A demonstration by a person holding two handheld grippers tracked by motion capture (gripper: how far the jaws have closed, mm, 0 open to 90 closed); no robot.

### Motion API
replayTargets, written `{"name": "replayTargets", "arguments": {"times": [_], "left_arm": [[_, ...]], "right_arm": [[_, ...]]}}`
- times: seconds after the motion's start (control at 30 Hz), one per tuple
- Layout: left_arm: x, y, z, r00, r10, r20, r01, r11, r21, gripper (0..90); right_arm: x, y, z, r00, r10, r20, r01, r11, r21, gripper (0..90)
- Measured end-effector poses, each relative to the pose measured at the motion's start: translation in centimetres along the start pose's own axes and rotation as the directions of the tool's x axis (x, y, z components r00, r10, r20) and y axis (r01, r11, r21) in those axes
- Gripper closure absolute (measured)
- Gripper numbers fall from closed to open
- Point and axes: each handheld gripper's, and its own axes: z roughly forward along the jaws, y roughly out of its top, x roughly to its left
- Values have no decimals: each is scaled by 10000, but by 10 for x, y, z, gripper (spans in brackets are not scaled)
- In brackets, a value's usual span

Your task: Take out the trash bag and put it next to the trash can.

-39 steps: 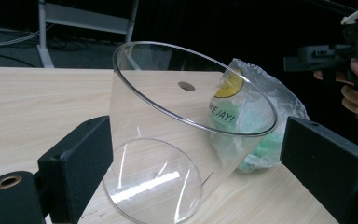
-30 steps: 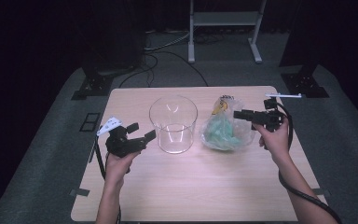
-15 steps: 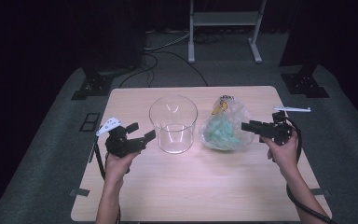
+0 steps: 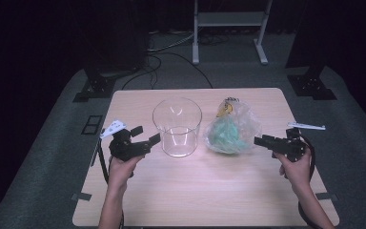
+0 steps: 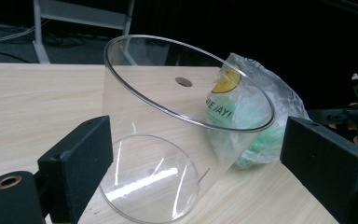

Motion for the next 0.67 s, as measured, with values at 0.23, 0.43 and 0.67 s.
{"name": "replayTargets", "arguments": {"times": [0.23, 0.43, 0.67], "left_arm": [[1, 0, -2, 10000, -41, -12, 41, 10000, -44, 83], [0, -1, 1, 10000, -14, 17, 14, 10000, 69, 83], [-4, -1, 2, 9998, 103, 147, -104, 9999, 93, 83]], "right_arm": [[-9, -24, -4, 9997, 252, 17, -253, 9997, 77, 383], [-24, -51, -11, 9943, 1060, -91, -1062, 9939, -284, 384], [-29, -62, -1, 9904, 1383, -16, -1383, 9903, -109, 399]]}}
